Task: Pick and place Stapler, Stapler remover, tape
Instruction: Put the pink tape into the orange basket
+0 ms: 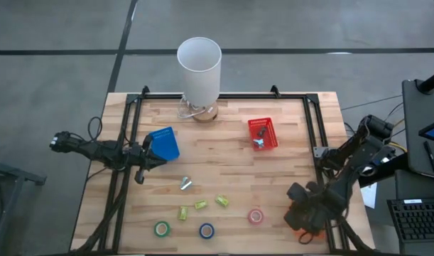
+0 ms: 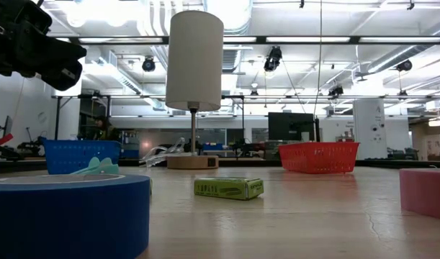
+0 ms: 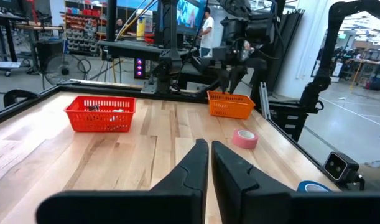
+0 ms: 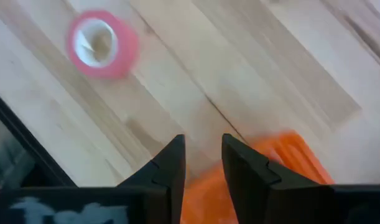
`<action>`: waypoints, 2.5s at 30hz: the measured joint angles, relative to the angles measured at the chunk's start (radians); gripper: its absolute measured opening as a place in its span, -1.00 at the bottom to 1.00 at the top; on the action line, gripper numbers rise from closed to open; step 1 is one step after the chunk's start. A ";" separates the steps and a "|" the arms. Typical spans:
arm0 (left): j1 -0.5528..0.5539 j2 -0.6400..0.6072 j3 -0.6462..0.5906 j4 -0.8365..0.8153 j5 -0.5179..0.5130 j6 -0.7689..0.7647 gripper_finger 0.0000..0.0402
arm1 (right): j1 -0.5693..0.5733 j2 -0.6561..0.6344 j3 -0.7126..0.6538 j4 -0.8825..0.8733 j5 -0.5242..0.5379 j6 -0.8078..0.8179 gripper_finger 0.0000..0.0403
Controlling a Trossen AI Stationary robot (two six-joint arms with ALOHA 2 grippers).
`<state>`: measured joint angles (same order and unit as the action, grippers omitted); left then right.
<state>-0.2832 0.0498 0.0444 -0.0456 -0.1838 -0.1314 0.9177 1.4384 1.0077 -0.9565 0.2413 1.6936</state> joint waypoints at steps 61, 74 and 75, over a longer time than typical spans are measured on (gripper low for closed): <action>0.000 0.000 0.000 0.000 0.000 0.000 -0.88 | -0.288 0.425 0.132 0.314 -0.085 -0.650 -0.13; 0.000 0.000 0.000 0.000 0.000 0.000 -0.89 | -0.288 0.422 0.129 0.316 -0.116 -0.654 -0.54; 0.000 0.000 0.000 0.000 0.000 0.000 -0.88 | -0.288 0.422 0.129 0.314 -0.117 -0.655 -0.58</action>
<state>-0.2836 0.0494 0.0442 -0.0456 -0.1838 -0.1314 0.6296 1.8603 1.1362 -0.6423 0.1239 1.0389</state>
